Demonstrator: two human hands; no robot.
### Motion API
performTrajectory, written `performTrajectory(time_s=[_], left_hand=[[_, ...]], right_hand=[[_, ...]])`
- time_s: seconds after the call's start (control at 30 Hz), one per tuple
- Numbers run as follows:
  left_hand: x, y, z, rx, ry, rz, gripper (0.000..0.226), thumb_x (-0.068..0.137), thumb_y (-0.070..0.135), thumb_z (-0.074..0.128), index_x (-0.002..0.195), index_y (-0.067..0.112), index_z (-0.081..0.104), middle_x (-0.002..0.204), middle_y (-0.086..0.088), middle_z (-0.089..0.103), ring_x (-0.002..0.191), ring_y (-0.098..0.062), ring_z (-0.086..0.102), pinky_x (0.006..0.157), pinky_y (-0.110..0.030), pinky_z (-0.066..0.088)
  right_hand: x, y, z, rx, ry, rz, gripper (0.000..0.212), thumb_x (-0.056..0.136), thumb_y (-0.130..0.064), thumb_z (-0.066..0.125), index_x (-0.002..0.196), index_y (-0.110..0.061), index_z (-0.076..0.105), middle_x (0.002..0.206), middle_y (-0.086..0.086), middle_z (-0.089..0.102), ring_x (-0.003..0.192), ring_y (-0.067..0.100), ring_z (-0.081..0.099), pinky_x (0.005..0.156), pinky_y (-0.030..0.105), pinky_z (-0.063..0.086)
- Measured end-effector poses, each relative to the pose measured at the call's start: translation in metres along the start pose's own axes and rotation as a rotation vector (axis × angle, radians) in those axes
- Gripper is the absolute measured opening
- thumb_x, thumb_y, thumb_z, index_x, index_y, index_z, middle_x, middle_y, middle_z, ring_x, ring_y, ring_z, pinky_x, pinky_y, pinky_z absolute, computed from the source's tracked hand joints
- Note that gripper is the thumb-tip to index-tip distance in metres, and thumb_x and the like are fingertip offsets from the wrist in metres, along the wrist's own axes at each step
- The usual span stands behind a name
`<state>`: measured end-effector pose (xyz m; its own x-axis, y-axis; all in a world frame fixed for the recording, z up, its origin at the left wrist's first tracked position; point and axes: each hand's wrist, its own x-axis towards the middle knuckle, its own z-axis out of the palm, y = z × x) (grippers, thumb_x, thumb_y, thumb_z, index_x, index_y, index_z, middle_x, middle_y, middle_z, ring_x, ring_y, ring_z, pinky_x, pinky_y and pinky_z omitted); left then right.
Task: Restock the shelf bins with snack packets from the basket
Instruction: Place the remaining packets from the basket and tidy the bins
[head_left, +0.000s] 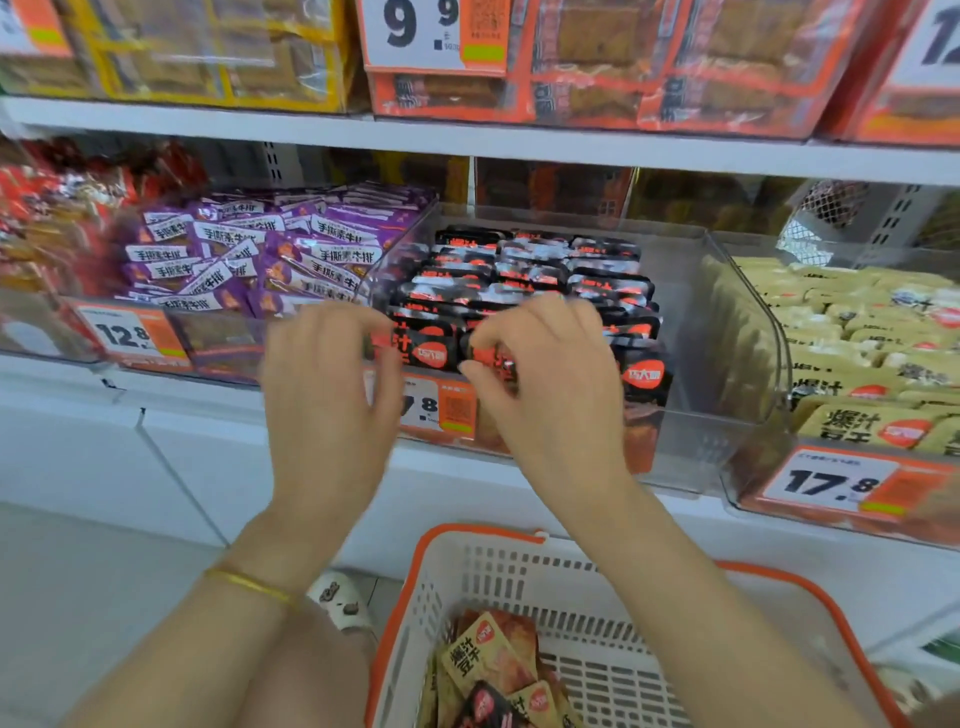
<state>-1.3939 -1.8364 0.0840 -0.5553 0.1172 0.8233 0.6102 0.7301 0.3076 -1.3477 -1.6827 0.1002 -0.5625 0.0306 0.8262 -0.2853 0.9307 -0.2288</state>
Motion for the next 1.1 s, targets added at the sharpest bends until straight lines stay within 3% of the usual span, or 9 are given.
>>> performTrajectory(time_s=[0.13, 0.27, 0.4, 0.57, 0.67, 0.73, 0.83, 0.9, 1.1], left_hand=[[-0.050, 0.040, 0.024, -0.089, -0.623, 0.116, 0.023, 0.086, 0.024, 0.044, 0.097, 0.015, 0.062, 0.097, -0.001, 0.062, 0.094, -0.025, 0.052, 0.077, -0.040, 0.045], [-0.085, 0.041, 0.060, 0.049, -1.209, 0.103, 0.023, 0.094, 0.024, 0.045, 0.110, 0.021, 0.060, 0.114, 0.001, 0.059, 0.110, -0.021, 0.050, 0.089, -0.038, 0.045], [-0.101, 0.044, 0.074, 0.118, -1.365, 0.132, 0.023, 0.095, 0.026, 0.045, 0.112, 0.021, 0.061, 0.112, 0.000, 0.061, 0.102, -0.021, 0.056, 0.083, -0.037, 0.051], [-0.106, 0.040, 0.080, 0.188, -1.434, 0.146, 0.027, 0.097, 0.033, 0.042, 0.112, 0.021, 0.059, 0.109, 0.000, 0.060, 0.100, -0.019, 0.055, 0.083, -0.038, 0.051], [-0.108, 0.037, 0.081, 0.188, -1.473, 0.117, 0.027, 0.097, 0.034, 0.042, 0.113, 0.019, 0.058, 0.111, 0.000, 0.060, 0.101, -0.019, 0.054, 0.084, -0.039, 0.050], [-0.109, 0.035, 0.080, 0.198, -1.495, 0.106, 0.027, 0.097, 0.033, 0.042, 0.114, 0.019, 0.057, 0.114, 0.000, 0.059, 0.103, -0.019, 0.054, 0.085, -0.039, 0.050], [-0.108, 0.034, 0.080, 0.208, -1.523, 0.085, 0.027, 0.096, 0.031, 0.044, 0.117, 0.019, 0.055, 0.118, 0.000, 0.058, 0.106, -0.018, 0.054, 0.086, -0.036, 0.050], [-0.105, 0.034, 0.080, 0.209, -1.537, 0.083, 0.031, 0.095, 0.030, 0.047, 0.122, 0.017, 0.054, 0.123, -0.002, 0.056, 0.111, -0.020, 0.052, 0.090, -0.038, 0.048], [-0.075, 0.039, 0.064, -0.005, -1.409, -0.021, 0.027, 0.090, 0.024, 0.060, 0.115, 0.015, 0.059, 0.115, -0.002, 0.059, 0.105, -0.019, 0.053, 0.087, -0.032, 0.044]], right_hand=[[-0.085, 0.025, -0.005, 0.179, -0.137, 0.246, 0.006, 0.079, -0.016, 0.064, 0.083, -0.019, 0.064, 0.076, -0.010, 0.052, 0.075, 0.013, 0.049, 0.064, 0.027, 0.041], [-0.177, 0.070, 0.030, 0.076, -0.816, 0.571, 0.012, 0.089, -0.018, 0.057, 0.100, -0.018, 0.062, 0.092, -0.003, 0.059, 0.086, 0.017, 0.057, 0.071, 0.030, 0.045], [-0.255, 0.084, 0.071, 0.152, -1.264, 0.768, 0.019, 0.092, -0.026, 0.054, 0.104, -0.011, 0.054, 0.094, 0.004, 0.056, 0.091, 0.023, 0.057, 0.072, 0.030, 0.041], [-0.311, 0.068, 0.098, 0.029, -1.525, 0.699, 0.044, 0.092, -0.025, 0.059, 0.130, -0.008, 0.044, 0.126, 0.011, 0.055, 0.118, 0.027, 0.052, 0.097, 0.038, 0.046], [-0.321, 0.062, 0.099, -0.068, -1.556, 0.662, 0.011, 0.094, -0.020, 0.057, 0.096, -0.011, 0.052, 0.118, 0.011, 0.055, 0.114, 0.025, 0.053, 0.090, 0.035, 0.050], [-0.319, 0.065, 0.095, 0.012, -1.532, 0.669, 0.027, 0.093, -0.020, 0.057, 0.071, -0.015, 0.042, 0.104, 0.006, 0.056, 0.109, 0.024, 0.054, 0.088, 0.032, 0.047], [-0.299, 0.076, 0.082, 0.290, -1.320, 0.765, 0.008, 0.090, -0.020, 0.061, 0.094, -0.013, 0.063, 0.098, 0.002, 0.057, 0.103, 0.021, 0.052, 0.083, 0.027, 0.036], [-0.271, 0.085, 0.066, 0.460, -1.160, 0.875, 0.022, 0.089, -0.015, 0.063, 0.109, -0.008, 0.065, 0.101, 0.004, 0.061, 0.098, 0.020, 0.056, 0.081, 0.028, 0.041], [-0.179, 0.089, 0.020, 0.666, -0.844, 0.787, 0.014, 0.087, -0.009, 0.066, 0.088, -0.023, 0.064, 0.085, -0.005, 0.066, 0.078, 0.007, 0.062, 0.077, 0.030, 0.050]])
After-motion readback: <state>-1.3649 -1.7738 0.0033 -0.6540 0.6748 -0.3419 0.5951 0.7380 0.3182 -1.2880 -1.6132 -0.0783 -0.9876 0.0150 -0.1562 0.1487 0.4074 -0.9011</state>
